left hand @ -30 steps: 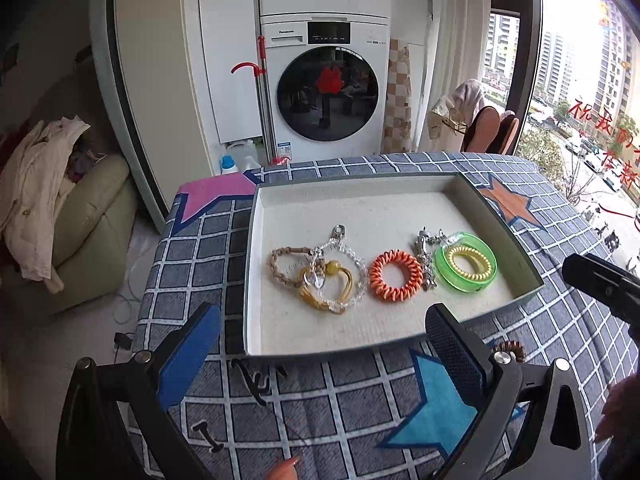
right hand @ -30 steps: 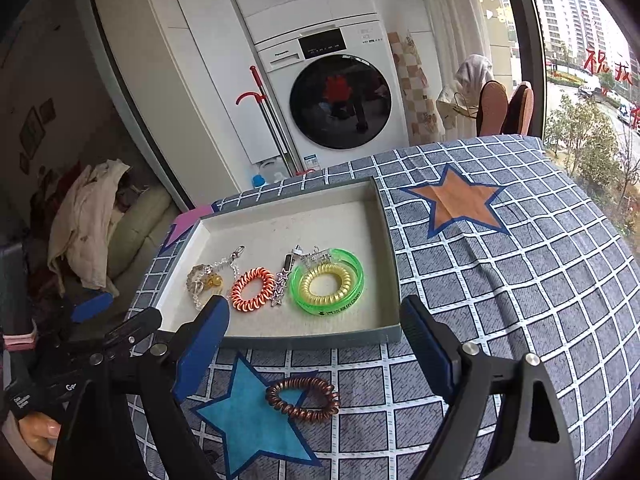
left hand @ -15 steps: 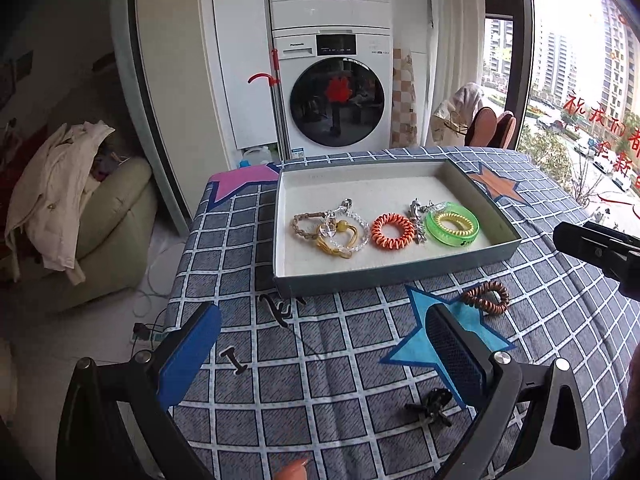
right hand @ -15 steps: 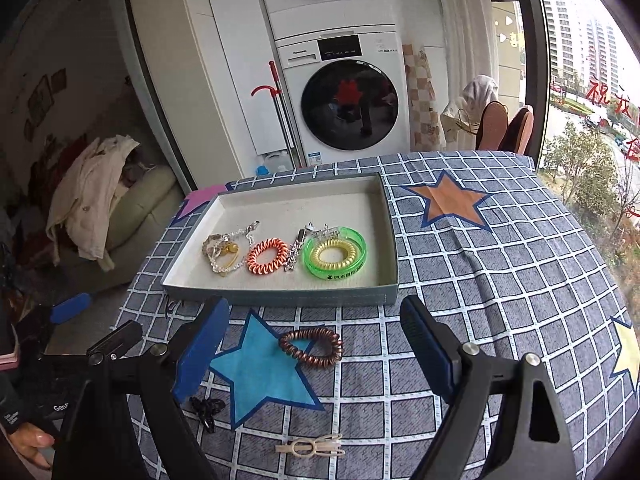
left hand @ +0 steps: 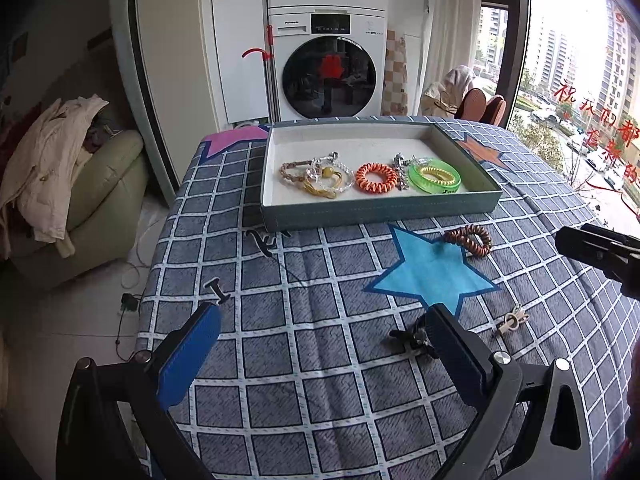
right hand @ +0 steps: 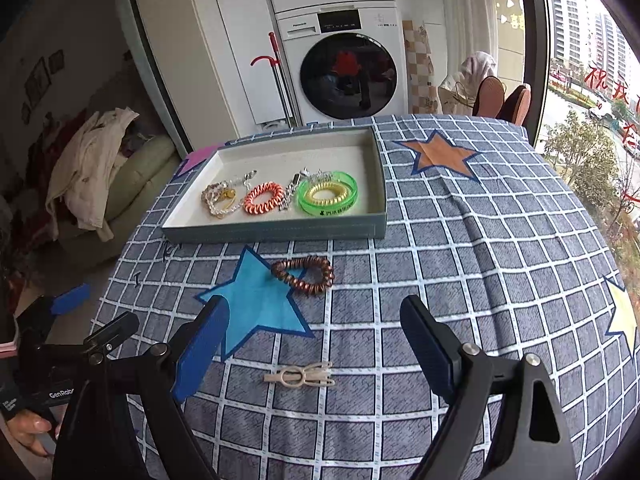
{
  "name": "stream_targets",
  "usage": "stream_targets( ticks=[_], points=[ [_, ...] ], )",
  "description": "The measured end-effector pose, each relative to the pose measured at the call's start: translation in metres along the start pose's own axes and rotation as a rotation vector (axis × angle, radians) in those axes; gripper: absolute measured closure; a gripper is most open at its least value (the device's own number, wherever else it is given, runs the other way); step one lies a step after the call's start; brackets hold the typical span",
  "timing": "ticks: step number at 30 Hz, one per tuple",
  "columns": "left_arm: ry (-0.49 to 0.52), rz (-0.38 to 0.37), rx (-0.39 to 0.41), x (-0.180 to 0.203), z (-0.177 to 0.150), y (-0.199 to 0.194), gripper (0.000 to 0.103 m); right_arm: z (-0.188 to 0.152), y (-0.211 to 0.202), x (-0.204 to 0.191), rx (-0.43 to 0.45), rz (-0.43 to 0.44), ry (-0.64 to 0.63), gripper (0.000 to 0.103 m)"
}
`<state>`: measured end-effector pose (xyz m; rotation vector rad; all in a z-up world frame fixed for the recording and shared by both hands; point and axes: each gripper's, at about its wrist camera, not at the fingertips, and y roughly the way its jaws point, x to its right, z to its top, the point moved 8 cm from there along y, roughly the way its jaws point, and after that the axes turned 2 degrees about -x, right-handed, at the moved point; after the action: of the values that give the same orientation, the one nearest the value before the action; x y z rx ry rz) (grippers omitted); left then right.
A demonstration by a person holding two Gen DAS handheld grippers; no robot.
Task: Organize jewelry
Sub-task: 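Grasp the black hair clip with the left tool while the right tool grasps the beige claw clip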
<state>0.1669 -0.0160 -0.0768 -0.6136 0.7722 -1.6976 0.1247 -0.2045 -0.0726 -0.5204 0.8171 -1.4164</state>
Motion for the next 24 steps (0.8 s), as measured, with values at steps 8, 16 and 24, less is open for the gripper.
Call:
stream_targets(
  ticks=[8, 16, 24],
  points=[
    [-0.002, -0.012, -0.058, 0.01, -0.027, 0.012, 0.0, -0.051, 0.02, 0.009, -0.104, -0.018, 0.007, 0.014],
    [0.037, -0.022, -0.087, 0.025, -0.029, 0.026, 0.0, -0.067, 0.028, 0.005, -0.129, -0.011, -0.019, 0.014],
    [0.017, -0.025, -0.104, 0.034, -0.025, 0.039, 0.0, -0.071, 0.036, -0.004, -0.145, 0.004, -0.076, 0.014]
  ],
)
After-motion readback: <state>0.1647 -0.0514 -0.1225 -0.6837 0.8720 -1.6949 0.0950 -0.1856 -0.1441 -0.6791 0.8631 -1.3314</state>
